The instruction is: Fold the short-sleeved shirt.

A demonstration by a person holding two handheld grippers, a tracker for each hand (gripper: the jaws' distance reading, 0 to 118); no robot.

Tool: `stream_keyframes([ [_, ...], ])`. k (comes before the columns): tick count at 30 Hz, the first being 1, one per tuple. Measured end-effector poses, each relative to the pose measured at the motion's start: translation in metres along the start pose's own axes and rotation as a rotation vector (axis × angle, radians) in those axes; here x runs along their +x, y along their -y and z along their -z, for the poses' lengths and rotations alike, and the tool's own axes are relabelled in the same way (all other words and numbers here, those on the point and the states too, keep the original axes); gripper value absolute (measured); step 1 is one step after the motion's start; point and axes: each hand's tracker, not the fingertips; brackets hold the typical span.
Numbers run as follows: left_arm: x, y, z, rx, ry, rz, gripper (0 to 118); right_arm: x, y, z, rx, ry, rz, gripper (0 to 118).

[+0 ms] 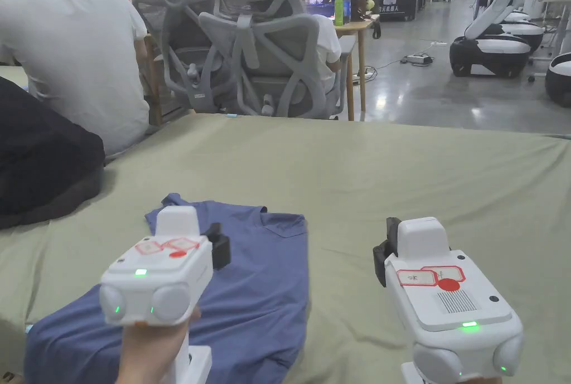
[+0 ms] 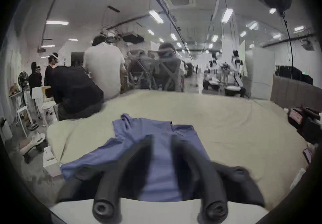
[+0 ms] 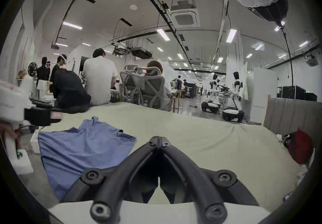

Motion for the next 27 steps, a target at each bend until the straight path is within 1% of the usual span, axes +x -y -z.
stream_keyframes([
  [1,0.031,0.001,-0.016,-0.059,0.025,-0.021,98,-0.001,0.001,-0.001,-0.005,-0.003,0.002,0],
  [2,0.055,0.02,-0.04,-0.155,0.038,-0.001,118,-0.001,0.003,0.005,-0.01,-0.008,0.005,0],
  [3,0.078,0.029,-0.056,-0.205,0.068,0.004,111,0.0,0.004,0.01,-0.016,-0.013,0.005,0],
  [4,0.104,0.041,-0.082,-0.223,0.136,0.028,110,0.002,0.008,0.015,-0.021,-0.016,0.0,0],
  [5,0.111,0.069,-0.089,-0.233,0.141,0.093,111,0.003,0.009,0.021,-0.027,-0.017,-0.006,0],
  [7,0.129,0.113,-0.103,-0.3,0.123,0.169,111,0.005,0.011,0.036,-0.035,-0.024,-0.013,0],
  [9,0.162,0.143,-0.128,-0.388,0.14,0.186,109,0.01,0.015,0.048,-0.04,-0.029,-0.015,0],
  [11,0.202,0.157,-0.144,-0.455,0.181,0.166,108,0.014,0.017,0.062,-0.043,-0.029,-0.017,0],
  [12,0.215,0.165,-0.146,-0.482,0.167,0.159,108,0.018,0.02,0.072,-0.044,-0.028,-0.018,0],
  [15,0.221,0.203,-0.139,-0.508,0.13,0.198,98,0.023,0.023,0.083,-0.05,-0.03,-0.03,0],
  [16,0.219,0.212,-0.144,-0.528,0.143,0.211,97,0.026,0.026,0.078,-0.054,-0.028,-0.033,0],
  [17,0.22,0.206,-0.137,-0.506,0.146,0.193,96,0.029,0.028,0.076,-0.057,-0.03,-0.033,0],
  [18,0.223,0.194,-0.132,-0.49,0.152,0.179,89,0.03,0.029,0.076,-0.06,-0.032,-0.032,0],
  [19,0.225,0.182,-0.133,-0.465,0.18,0.163,68,0.032,0.031,0.075,-0.065,-0.033,-0.029,0],
  [20,0.22,0.178,-0.123,-0.423,0.177,0.168,12,0.035,0.035,0.076,-0.07,-0.036,-0.026,0],
  [21,0.201,0.191,-0.106,-0.402,0.112,0.209,3,0.037,0.037,0.075,-0.074,-0.039,-0.023,0],
  [22,0.19,0.197,-0.104,-0.413,0.108,0.245,3,0.039,0.039,0.073,-0.079,-0.043,-0.019,0],
  [23,0.2,0.189,-0.117,-0.428,0.154,0.218,3,0.041,0.041,0.07,-0.083,-0.045,-0.016,1],
  [24,0.199,0.187,-0.117,-0.425,0.16,0.221,3,0.043,0.043,0.069,-0.084,-0.049,-0.013,1],
  [26,0.194,0.172,-0.111,-0.375,0.164,0.229,3,0.052,0.046,0.061,-0.085,-0.047,-0.006,1],
  [27,0.183,0.172,-0.109,-0.325,0.172,0.274,3,0.058,0.047,0.057,-0.085,-0.043,-0.006,1],
])
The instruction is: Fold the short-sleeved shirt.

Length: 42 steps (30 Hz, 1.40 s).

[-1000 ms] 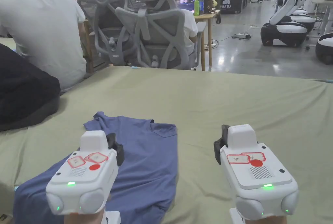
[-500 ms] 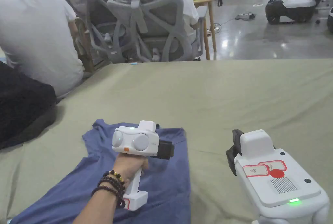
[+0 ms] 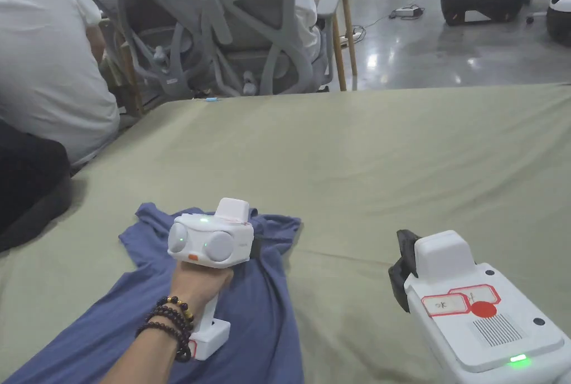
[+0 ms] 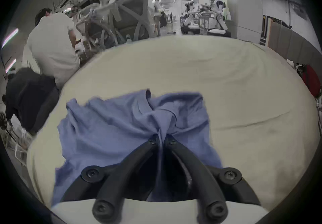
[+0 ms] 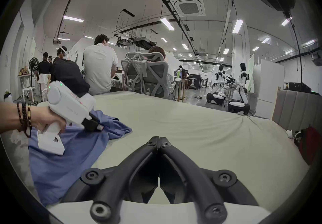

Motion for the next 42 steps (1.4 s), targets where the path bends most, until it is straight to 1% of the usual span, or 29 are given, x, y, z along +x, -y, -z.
stream_keyframes([
  [1,-0.013,-0.009,0.0,0.049,-0.022,0.025,3,0.003,0.001,-0.002,-0.004,0.009,-0.004,1],
  [3,-0.01,-0.036,-0.033,0.107,0.041,0.021,3,0.016,0.0,-0.014,-0.007,0.035,-0.014,1],
  [4,-0.012,-0.036,-0.061,0.144,0.093,0.04,3,0.024,-0.001,-0.023,-0.001,0.047,-0.014,1],
  [7,-0.021,-0.014,-0.134,0.244,0.232,0.141,3,0.044,-0.005,-0.053,0.034,0.089,0.009,0],
  [8,-0.017,0.001,-0.167,0.275,0.3,0.174,3,0.055,-0.006,-0.064,0.047,0.104,0.02,1],
  [9,-0.012,0.013,-0.196,0.307,0.356,0.191,3,0.058,-0.008,-0.076,0.052,0.127,0.026,1],
  [11,-0.001,0.051,-0.275,0.333,0.5,0.221,3,0.078,-0.011,-0.101,0.065,0.195,0.02,1],
  [12,0.008,0.08,-0.311,0.343,0.573,0.254,3,0.09,-0.012,-0.114,0.072,0.229,0.02,1],
  [13,0.008,0.108,-0.346,0.349,0.633,0.284,3,0.093,-0.012,-0.13,0.074,0.261,0.021,1],
  [16,0.009,0.205,-0.446,0.366,0.792,0.388,3,0.125,-0.008,-0.176,0.076,0.368,0.044,1],
  [17,0.011,0.237,-0.481,0.355,0.84,0.407,3,0.129,-0.006,-0.194,0.069,0.409,0.046,1],
  [19,0.016,0.293,-0.542,0.33,0.921,0.423,3,0.147,0.002,-0.221,0.047,0.49,0.043,1],
  [21,0.03,0.336,-0.603,0.289,1.005,0.399,3,0.16,0.012,-0.243,0.015,0.57,0.044,0],
  [24,0.024,0.42,-0.617,0.159,0.929,0.474,3,0.176,0.026,-0.266,-0.018,0.641,0.066,0],
  [26,0.019,0.459,-0.612,0.09,0.883,0.513,3,0.178,0.033,-0.279,-0.016,0.647,0.079,1],
  [28,0.033,0.461,-0.6,0.067,0.843,0.473,3,0.178,0.038,-0.285,-0.019,0.65,0.089,1],
  [29,0.038,0.458,-0.598,0.069,0.849,0.46,8,0.18,0.041,-0.285,-0.024,0.647,0.093,1],
  [30,0.043,0.45,-0.598,0.072,0.853,0.444,21,0.178,0.042,-0.285,-0.028,0.639,0.095,1],
  [31,0.049,0.439,-0.598,0.075,0.851,0.421,50,0.176,0.043,-0.285,-0.034,0.631,0.095,1],
  [32,0.052,0.422,-0.595,0.08,0.836,0.389,97,0.173,0.043,-0.284,-0.037,0.625,0.091,1],
  [33,0.055,0.406,-0.586,0.091,0.806,0.372,118,0.176,0.042,-0.28,-0.04,0.621,0.092,1],
  [34,0.063,0.379,-0.572,0.131,0.792,0.338,115,0.175,0.041,-0.277,-0.042,0.611,0.095,1],
  [35,0.08,0.333,-0.566,0.224,0.83,0.262,110,0.171,0.039,-0.276,-0.044,0.598,0.099,1],
  [36,0.081,0.302,-0.561,0.243,0.835,0.218,110,0.167,0.036,-0.274,-0.045,0.59,0.098,1],
  [37,0.082,0.274,-0.551,0.232,0.801,0.181,110,0.172,0.034,-0.266,-0.044,0.582,0.098,1],
  [39,0.072,0.219,-0.501,0.258,0.698,0.116,109,0.164,0.028,-0.261,-0.05,0.566,0.095,1],
  [40,0.057,0.181,-0.464,0.3,0.64,0.076,107,0.157,0.026,-0.26,-0.047,0.559,0.095,1],
  [41,0.045,0.152,-0.433,0.331,0.591,0.038,103,0.161,0.024,-0.251,-0.046,0.552,0.101,1],
  [42,0.032,0.122,-0.403,0.356,0.541,-0.008,100,0.156,0.021,-0.249,-0.037,0.542,0.108,1],
])
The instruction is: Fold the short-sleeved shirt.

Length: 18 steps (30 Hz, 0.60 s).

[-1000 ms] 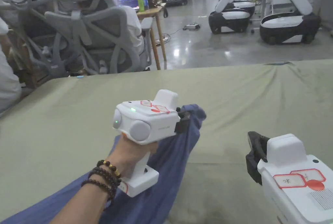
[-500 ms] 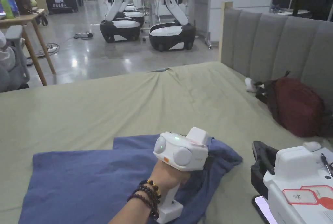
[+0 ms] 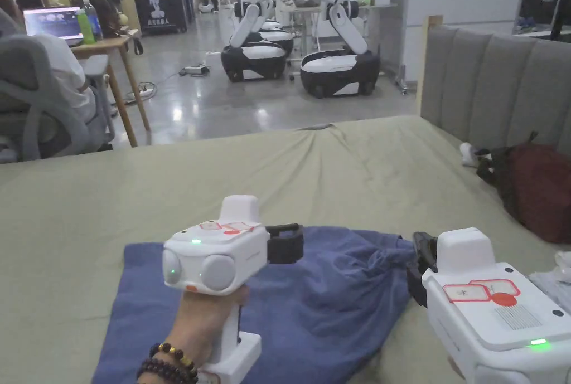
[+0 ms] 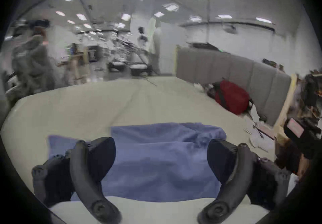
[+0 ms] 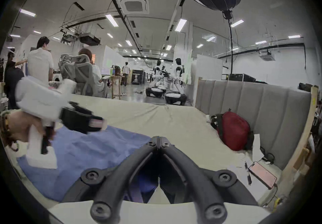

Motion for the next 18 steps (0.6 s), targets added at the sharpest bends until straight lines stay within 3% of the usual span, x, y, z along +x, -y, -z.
stream_keyframes([
  [3,-0.086,-0.043,0.061,0.043,-0.146,-0.105,96,-0.018,-0.008,0.005,-0.01,-0.024,0.063,1],
  [4,-0.113,-0.051,0.081,0.065,-0.195,-0.124,89,-0.024,-0.009,0.008,-0.006,-0.033,0.06,1],
  [5,-0.144,-0.046,0.095,0.066,-0.249,-0.113,72,-0.031,-0.009,0.011,-0.003,-0.042,0.045,1],
  [7,-0.19,-0.029,0.112,0.066,-0.321,-0.066,17,-0.043,-0.011,0.025,-0.007,-0.023,0.002,1],
  [8,-0.209,-0.024,0.12,0.062,-0.359,-0.057,0,-0.047,-0.011,0.031,-0.008,-0.014,-0.009,1],
  [15,-0.211,-0.031,0.127,0.059,-0.35,-0.057,0,-0.05,-0.015,0.053,-0.002,-0.038,-0.036,1],
  [18,-0.163,-0.046,0.131,0.007,-0.308,-0.103,0,-0.044,-0.016,0.06,-0.003,-0.048,-0.015,1],
])
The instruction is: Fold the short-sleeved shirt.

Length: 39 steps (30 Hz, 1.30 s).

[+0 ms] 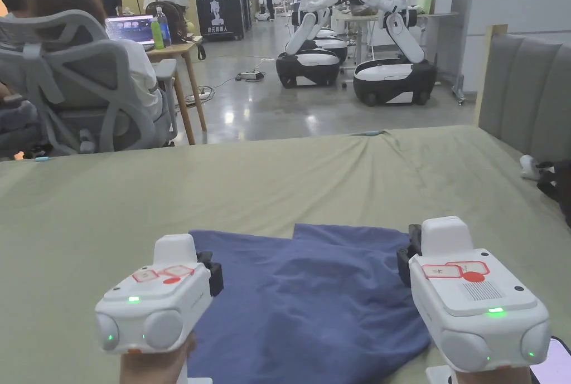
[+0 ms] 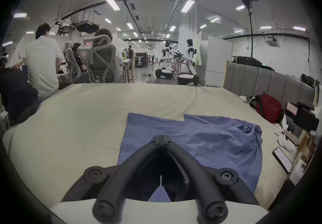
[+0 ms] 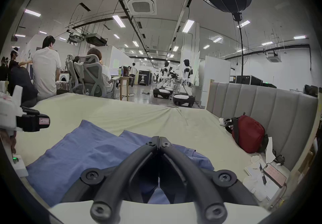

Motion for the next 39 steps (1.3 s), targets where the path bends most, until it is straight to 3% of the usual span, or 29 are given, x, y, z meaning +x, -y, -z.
stream_keyframes([
  [4,0.066,0.017,0.019,-0.068,-0.047,0.057,4,0.01,0.007,0.012,-0.032,-0.051,0.096,1],
  [7,0.136,0.051,0.013,-0.206,-0.045,0.092,105,0.013,0.017,0.022,-0.051,-0.046,0.075,1],
  [8,0.152,0.071,0.011,-0.266,-0.059,0.119,118,0.014,0.021,0.03,-0.058,-0.041,0.067,1],
  [10,0.184,0.092,0.018,-0.305,-0.049,0.139,104,0.016,0.029,0.036,-0.075,-0.041,0.06,1],
  [13,0.23,0.121,0.034,-0.404,-0.091,0.122,104,0.022,0.044,0.052,-0.109,-0.038,0.078,1],
  [16,0.236,0.153,0.045,-0.472,-0.162,0.153,104,0.027,0.056,0.068,-0.152,-0.037,0.049,1],
  [19,0.247,0.175,0.028,-0.508,-0.084,0.188,103,0.034,0.065,0.073,-0.168,-0.024,0.038,1],
  [21,0.248,0.168,0.033,-0.493,-0.082,0.165,96,0.038,0.069,0.072,-0.174,-0.019,0.046,1],
  [22,0.259,0.149,0.042,-0.464,-0.078,0.111,85,0.04,0.069,0.071,-0.178,-0.017,0.045,1],
  [24,0.259,0.131,0.045,-0.399,-0.05,0.095,16,0.043,0.069,0.07,-0.181,-0.01,0.042,1],
  [25,0.252,0.137,0.035,-0.391,-0.028,0.124,1,0.044,0.069,0.066,-0.184,-0.005,0.044,1],
  [28,0.208,0.175,0.013,-0.414,-0.077,0.256,1,0.06,0.069,0.067,-0.233,0.027,0.134,1],
  [29,0.213,0.166,0.011,-0.413,-0.063,0.234,1,0.067,0.068,0.066,-0.255,0.04,0.158,10],
  [30,0.216,0.16,0.008,-0.414,-0.056,0.222,1,0.075,0.068,0.068,-0.28,0.053,0.177,31],
  [32,0.217,0.148,0.016,-0.399,-0.066,0.201,1,0.094,0.07,0.08,-0.344,0.081,0.206,112],
  [33,0.217,0.141,0.018,-0.388,-0.063,0.191,1,0.103,0.073,0.082,-0.379,0.101,0.213,118],
  [35,0.215,0.131,0.018,-0.377,-0.055,0.186,1,0.118,0.076,0.088,-0.385,0.122,0.227,109],
  [39,0.21,0.126,0.02,-0.364,-0.044,0.199,1,0.139,0.093,0.106,-0.553,0.171,0.238,104],
])
